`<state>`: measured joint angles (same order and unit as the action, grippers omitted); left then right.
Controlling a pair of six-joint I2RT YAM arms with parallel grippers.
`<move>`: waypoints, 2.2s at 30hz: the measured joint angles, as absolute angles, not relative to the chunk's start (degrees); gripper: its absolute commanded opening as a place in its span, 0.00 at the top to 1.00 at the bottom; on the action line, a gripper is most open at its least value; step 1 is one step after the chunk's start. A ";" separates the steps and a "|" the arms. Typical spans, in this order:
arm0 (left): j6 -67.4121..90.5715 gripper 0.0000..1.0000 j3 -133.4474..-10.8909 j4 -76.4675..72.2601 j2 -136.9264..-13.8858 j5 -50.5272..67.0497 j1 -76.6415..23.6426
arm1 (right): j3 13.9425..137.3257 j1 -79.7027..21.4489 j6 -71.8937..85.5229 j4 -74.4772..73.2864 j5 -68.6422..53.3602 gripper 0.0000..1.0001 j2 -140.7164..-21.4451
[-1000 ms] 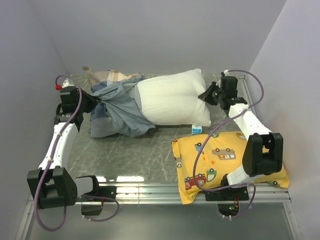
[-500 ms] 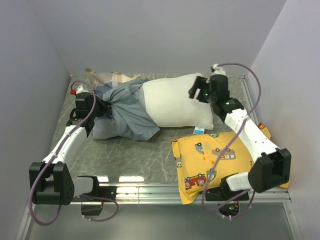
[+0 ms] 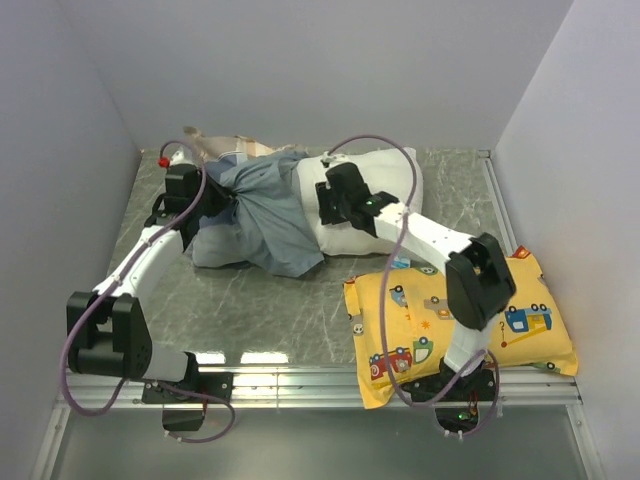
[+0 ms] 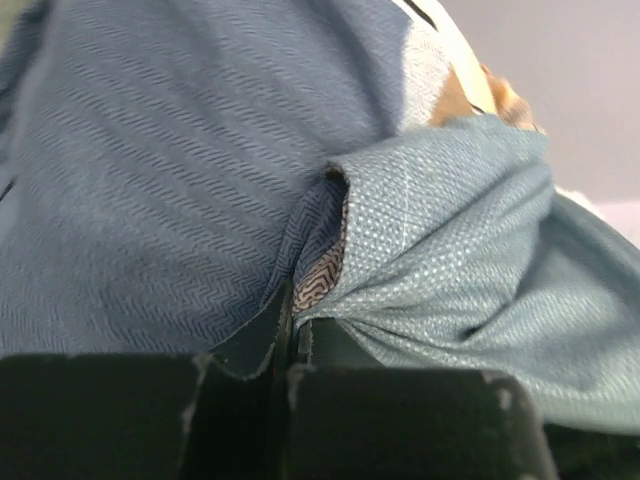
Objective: Remove the pillowcase from the pillow
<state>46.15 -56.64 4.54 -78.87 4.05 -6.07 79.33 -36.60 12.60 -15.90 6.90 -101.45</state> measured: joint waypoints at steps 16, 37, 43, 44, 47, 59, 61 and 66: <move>40.27 0.32 -56.38 11.57 -68.27 -0.19 -8.91 | 81.14 -18.98 22.52 -12.32 -10.79 1.00 -104.88; 44.53 0.47 -51.99 9.26 -75.37 -7.40 -23.46 | 80.49 -19.03 22.92 -11.60 -11.49 1.00 -104.60; 45.52 0.51 -52.49 9.04 -77.49 -11.57 -24.69 | 80.16 -19.09 22.90 -11.57 -11.46 1.00 -104.20; 45.58 0.55 -52.62 9.02 -77.54 -12.23 -25.02 | 80.16 -19.09 22.90 -11.55 -11.46 1.00 -104.20; 46.13 0.96 -53.47 9.28 -77.93 -14.31 -25.67 | 80.12 -19.09 22.90 -11.55 -11.38 1.00 -104.14; 44.77 1.00 -59.42 16.01 -76.29 -22.98 -23.79 | 78.81 -17.85 23.16 -11.70 -11.75 1.00 -102.06; 44.64 0.99 -59.44 17.06 -74.08 -21.93 -20.64 | 78.11 -16.38 23.73 -11.64 -12.86 1.00 -101.12; 45.32 1.00 -58.13 16.75 -69.54 -13.58 -4.05 | 76.36 -12.80 25.47 -11.75 -15.88 1.00 -98.67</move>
<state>45.32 -58.13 16.75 -69.54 -13.58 -4.05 76.36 -12.80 25.47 -11.75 -15.88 -98.67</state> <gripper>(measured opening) 0.012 0.033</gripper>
